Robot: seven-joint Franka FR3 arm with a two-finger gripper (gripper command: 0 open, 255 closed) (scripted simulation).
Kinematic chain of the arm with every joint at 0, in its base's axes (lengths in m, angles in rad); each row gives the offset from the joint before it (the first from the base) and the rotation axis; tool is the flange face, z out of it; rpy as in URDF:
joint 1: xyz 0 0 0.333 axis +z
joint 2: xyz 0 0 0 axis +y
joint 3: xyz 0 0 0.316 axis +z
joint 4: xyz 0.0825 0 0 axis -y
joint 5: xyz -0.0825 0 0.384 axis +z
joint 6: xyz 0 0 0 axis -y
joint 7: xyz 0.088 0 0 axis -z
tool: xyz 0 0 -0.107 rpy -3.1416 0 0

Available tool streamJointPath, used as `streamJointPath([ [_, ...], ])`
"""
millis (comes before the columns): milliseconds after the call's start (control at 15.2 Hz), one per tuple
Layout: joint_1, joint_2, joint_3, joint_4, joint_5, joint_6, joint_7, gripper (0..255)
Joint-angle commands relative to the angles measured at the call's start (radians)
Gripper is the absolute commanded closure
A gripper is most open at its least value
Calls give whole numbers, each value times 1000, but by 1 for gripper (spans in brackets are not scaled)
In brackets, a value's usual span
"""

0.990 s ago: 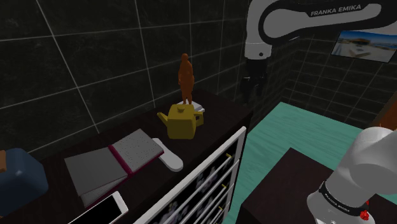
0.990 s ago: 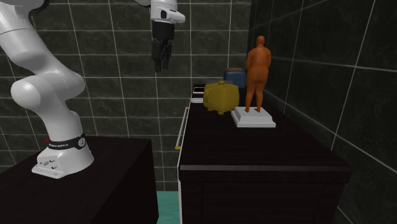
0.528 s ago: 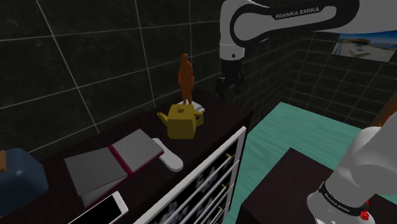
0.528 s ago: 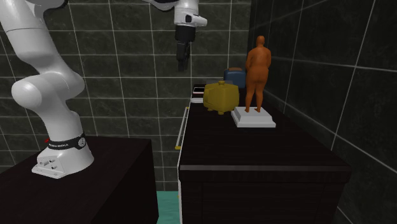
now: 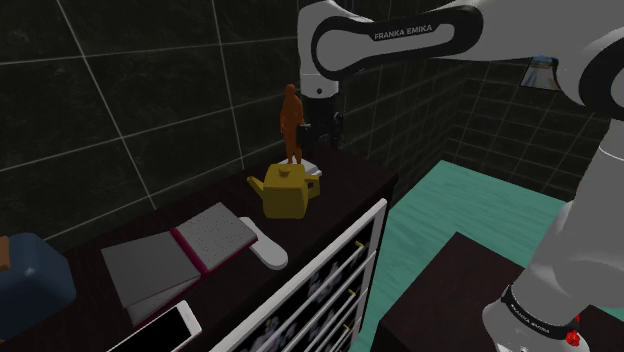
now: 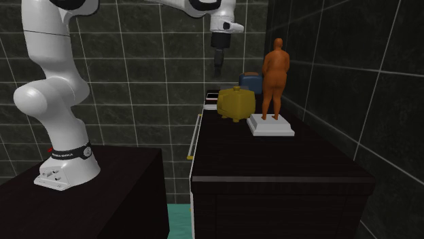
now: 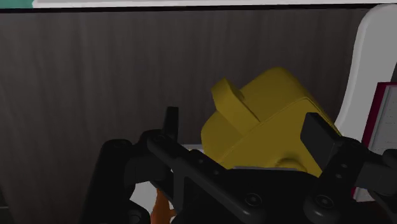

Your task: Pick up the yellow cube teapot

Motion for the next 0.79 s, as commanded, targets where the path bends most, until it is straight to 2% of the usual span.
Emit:
streamJointPath([
  [0,19,83,11,106,-25,-20,28,0],
  [198,56,216,20,281,-65,-60,62,0],
  [396,106,371,22,506,-108,-126,88,0],
  [462,114,394,20,541,-113,-138,91,0],
  [726,107,379,20,462,-110,-75,92,0],
])
